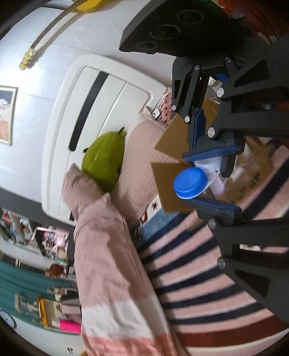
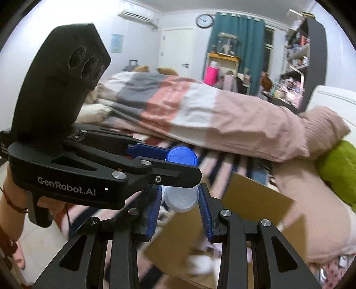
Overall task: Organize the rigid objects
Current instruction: 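Carry the lens case into the cardboard box and release it, then grasp the clear tape roll with white holder using the right gripper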
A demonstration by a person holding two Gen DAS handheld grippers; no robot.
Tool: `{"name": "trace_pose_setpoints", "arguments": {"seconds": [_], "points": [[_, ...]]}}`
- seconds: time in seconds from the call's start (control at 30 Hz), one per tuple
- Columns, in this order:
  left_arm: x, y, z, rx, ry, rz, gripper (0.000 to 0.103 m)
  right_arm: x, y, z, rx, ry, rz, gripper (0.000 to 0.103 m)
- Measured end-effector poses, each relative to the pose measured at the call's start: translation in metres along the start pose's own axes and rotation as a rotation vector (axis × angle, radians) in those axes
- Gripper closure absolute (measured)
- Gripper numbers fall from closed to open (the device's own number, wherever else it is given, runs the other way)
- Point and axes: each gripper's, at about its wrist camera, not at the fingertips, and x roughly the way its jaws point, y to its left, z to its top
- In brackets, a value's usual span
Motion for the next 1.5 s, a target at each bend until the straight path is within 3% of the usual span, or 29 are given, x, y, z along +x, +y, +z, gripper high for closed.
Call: {"name": "trace_pose_setpoints", "arguments": {"seconds": [0.2,0.27,0.33,0.67,0.97,1.1,1.27,1.5], "points": [[0.048,-0.020,0.010,0.032,0.090,-0.022,0.069,-0.002,-0.047,-0.017,0.062,0.089,-0.047,0.074],[0.054,-0.024,0.010,0.038,0.101,-0.017,0.035,0.001,-0.057,-0.022,0.074,0.133,-0.055,0.071],[0.055,-0.027,0.010,0.052,0.094,-0.007,0.029,0.000,-0.066,-0.028,0.102,0.154,-0.048,0.056],[0.029,-0.021,0.007,0.046,0.067,0.037,0.029,-0.004,-0.060,-0.034,0.090,0.164,-0.052,0.053],[-0.037,0.007,-0.011,0.020,-0.014,0.113,0.029,-0.008,-0.022,-0.015,0.063,0.117,-0.051,0.053],[-0.068,0.031,-0.026,-0.019,-0.048,0.181,0.029,-0.005,0.008,0.002,0.035,0.094,0.005,0.052],[-0.096,0.065,-0.056,-0.076,-0.064,0.273,0.028,0.025,0.056,0.015,-0.011,0.132,0.121,0.052],[-0.112,0.107,-0.105,-0.143,-0.048,0.340,0.028,0.088,0.096,-0.004,0.007,0.238,0.229,0.052]]}}
